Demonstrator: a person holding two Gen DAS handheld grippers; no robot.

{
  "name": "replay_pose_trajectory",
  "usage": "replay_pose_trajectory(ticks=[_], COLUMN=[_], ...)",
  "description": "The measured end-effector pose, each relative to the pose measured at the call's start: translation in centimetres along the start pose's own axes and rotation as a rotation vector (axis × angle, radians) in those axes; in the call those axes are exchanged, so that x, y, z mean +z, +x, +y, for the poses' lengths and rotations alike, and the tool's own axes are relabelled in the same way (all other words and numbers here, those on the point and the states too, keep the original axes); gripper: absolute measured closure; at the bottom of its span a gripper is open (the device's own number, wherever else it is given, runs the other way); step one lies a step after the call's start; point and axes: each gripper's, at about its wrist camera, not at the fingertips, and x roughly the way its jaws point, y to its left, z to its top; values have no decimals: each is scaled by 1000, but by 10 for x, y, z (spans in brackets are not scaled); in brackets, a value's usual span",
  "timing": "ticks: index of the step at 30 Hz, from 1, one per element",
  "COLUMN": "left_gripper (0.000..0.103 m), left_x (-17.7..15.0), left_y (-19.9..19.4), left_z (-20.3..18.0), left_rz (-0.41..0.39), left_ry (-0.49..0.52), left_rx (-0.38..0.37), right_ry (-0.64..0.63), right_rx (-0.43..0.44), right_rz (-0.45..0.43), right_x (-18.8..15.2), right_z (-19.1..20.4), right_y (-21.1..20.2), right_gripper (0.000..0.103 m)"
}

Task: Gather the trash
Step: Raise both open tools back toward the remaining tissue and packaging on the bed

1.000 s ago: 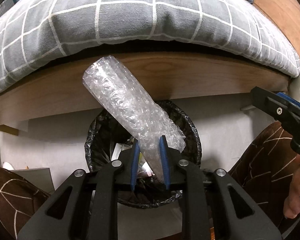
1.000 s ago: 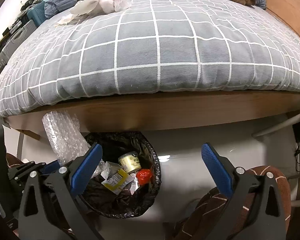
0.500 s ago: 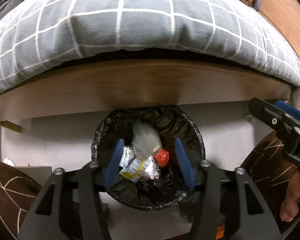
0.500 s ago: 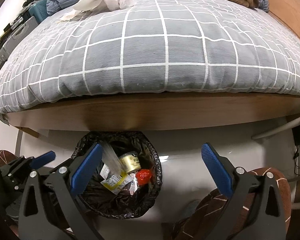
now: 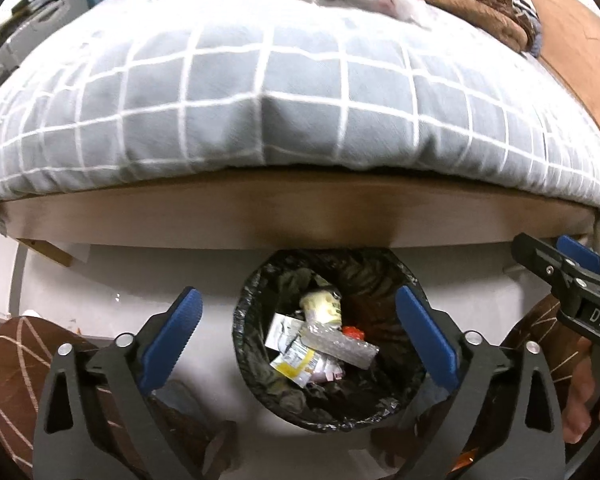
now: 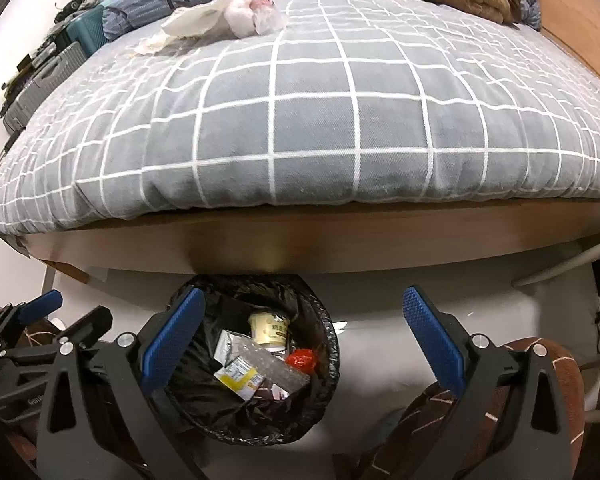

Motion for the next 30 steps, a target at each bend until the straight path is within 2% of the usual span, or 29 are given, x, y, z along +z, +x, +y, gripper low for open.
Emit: replay_pose_trajectory(ticks=[16,30], left_gripper=[6,6], left_x=[15,32], left_y=[-51,-87], left_z=[10,12], left_rz=[-103,-168], left_ry=[-13,-22], left_rx=[-6,4], right_ry=[-73,-88], right_rx=[-13,-15], right_rz=[-130,-199], right_x=[14,32], right_z=[22,31], right_y=[-52,-84], right_gripper=[8,8])
